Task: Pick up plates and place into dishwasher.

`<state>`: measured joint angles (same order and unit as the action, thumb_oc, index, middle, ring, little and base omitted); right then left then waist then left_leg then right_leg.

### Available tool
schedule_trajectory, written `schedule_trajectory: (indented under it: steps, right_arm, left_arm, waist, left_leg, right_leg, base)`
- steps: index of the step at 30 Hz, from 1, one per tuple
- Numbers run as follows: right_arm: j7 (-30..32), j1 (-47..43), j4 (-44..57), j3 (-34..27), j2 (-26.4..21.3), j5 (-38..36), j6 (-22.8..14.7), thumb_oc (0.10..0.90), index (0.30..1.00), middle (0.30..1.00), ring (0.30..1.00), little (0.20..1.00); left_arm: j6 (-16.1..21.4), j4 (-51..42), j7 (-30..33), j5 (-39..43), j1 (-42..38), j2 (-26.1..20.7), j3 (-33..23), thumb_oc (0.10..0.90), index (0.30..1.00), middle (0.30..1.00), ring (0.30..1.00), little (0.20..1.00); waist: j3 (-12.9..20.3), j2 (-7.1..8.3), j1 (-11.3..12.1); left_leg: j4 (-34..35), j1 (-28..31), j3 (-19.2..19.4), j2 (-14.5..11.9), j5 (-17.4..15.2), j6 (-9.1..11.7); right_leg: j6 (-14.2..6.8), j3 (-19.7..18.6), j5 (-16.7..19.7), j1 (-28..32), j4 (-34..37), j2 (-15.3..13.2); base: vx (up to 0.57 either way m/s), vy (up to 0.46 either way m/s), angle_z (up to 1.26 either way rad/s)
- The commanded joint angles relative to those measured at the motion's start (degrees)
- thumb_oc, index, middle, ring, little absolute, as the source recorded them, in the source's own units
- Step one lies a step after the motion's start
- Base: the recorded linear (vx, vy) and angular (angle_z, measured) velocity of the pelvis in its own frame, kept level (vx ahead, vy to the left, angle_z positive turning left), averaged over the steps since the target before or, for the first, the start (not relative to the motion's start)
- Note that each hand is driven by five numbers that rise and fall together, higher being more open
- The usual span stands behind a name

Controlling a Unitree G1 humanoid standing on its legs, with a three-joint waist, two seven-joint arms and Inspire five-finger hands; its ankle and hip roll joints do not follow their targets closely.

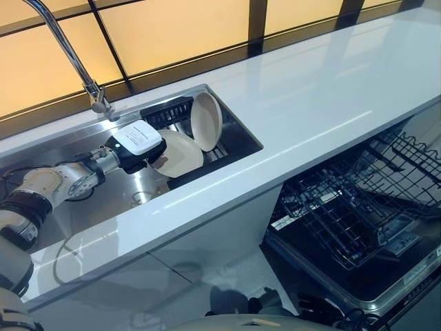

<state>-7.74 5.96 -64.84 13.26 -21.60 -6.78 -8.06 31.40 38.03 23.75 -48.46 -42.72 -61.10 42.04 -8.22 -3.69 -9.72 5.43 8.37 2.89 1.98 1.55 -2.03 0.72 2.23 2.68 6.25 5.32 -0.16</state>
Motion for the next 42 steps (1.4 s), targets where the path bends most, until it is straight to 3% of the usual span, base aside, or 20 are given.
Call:
schedule_trajectory:
  steps: [1, 12, 26, 27, 28, 37, 42]
  right_arm:
    - [-0.98, -1.55, 2.52, -1.27, -3.26, -1.5, -2.16, 0.8, 0.9, 0.9, 0.9, 0.9]
    - [-1.49, -1.5, 2.5, -1.04, -2.64, -1.84, -2.64, 0.8, 0.9, 0.9, 0.9, 0.9]
    - [-1.61, -1.23, 3.16, -0.74, -2.23, -1.32, -1.77, 0.8, 0.9, 0.9, 0.9, 0.9]
    - [-1.57, -1.22, 3.06, -0.79, -2.15, -1.39, -1.79, 0.8, 0.9, 0.9, 0.9, 0.9]
    - [-1.64, -1.21, 2.76, -0.89, -2.08, -1.42, -2.0, 0.8, 0.9, 0.9, 0.9, 0.9]
    - [-2.24, -0.92, 3.0, -1.81, -2.12, -1.56, -2.06, 0.8, 0.9, 0.9, 0.9, 0.9]
    - [-2.49, -0.69, 3.19, -1.98, -1.99, -1.67, -2.1, 0.8, 0.9, 0.9, 0.9, 0.9]
  left_arm:
    - [-4.79, 4.65, 7.05, 6.39, -9.32, -1.5, -7.66, 0.1, 0.3, 0.3, 0.3, 0.2]
    - [-6.33, 3.13, 16.35, 9.1, -10.32, -0.55, -10.11, 0.1, 0.3, 0.3, 0.3, 0.2]
    - [-5.3, 1.48, 13.71, 7.95, -8.72, 0.32, -10.16, 0.1, 0.3, 0.3, 0.3, 0.2]
    - [-4.92, 1.61, 12.92, 7.62, -8.46, 0.45, -10.13, 0.418, 0.573, 0.573, 0.573, 0.518]
    - [-4.47, 1.93, 12.3, 7.12, -8.36, 0.52, -9.72, 0.8, 0.9, 0.9, 0.9, 0.9]
    - [-2.8, 1.64, 3.27, 7.59, -6.32, 0.25, -7.96, 0.8, 0.9, 0.9, 0.9, 0.9]
    - [-2.62, 2.16, 2.04, 6.67, -5.32, -0.07, -8.33, 0.8, 0.9, 0.9, 0.9, 0.9]
  waist:
    - [-0.35, -1.22, -0.25]
    - [0.7, -1.24, -0.29]
    - [1.53, -1.29, -0.37]
    - [1.56, -1.33, -0.37]
    - [1.59, -1.37, -0.37]
    - [1.45, -1.87, -0.45]
    - [1.2, -2.06, -0.4]
  left_leg:
    - [-0.43, 1.19, 4.9, 3.11, -8.88, -2.95]
    - [-0.43, 1.79, 4.52, 3.0, -9.04, -2.5]
    - [-0.43, 2.55, 4.52, 2.73, -9.16, -2.16]
    - [-0.43, 2.54, 4.51, 2.72, -9.12, -2.12]
    - [-0.43, 2.59, 4.53, 2.71, -9.12, -2.12]
    - [-0.43, 2.4, 4.59, 2.68, -8.92, -1.99]
    - [-0.43, 2.19, 4.55, 2.71, -8.73, -2.02]
  right_leg:
    - [-3.84, -4.25, -3.42, 1.0, -0.32, 2.54]
    - [-3.55, -4.11, -4.0, 1.82, -0.32, 2.63]
    - [-3.33, -4.08, -4.58, 2.73, -0.32, 2.78]
    - [-3.33, -4.05, -4.57, 2.71, -0.32, 2.79]
    - [-3.34, -4.0, -4.56, 2.75, -0.32, 2.81]
    - [-3.57, -4.02, -4.49, 2.57, -0.32, 2.78]
    - [-3.65, -3.87, -4.33, 2.36, -0.32, 2.67]
  base:
    - [0.0, 0.0, 0.0]
    - [-0.02, -0.015, 0.0]
    - [-0.01, -0.018, 0.0]
    - [-0.01, -0.033, 0.0]
    - [-0.01, -0.037, 0.0]
    - [0.0, -0.009, 0.0]
    - [0.0, -0.006, 0.0]
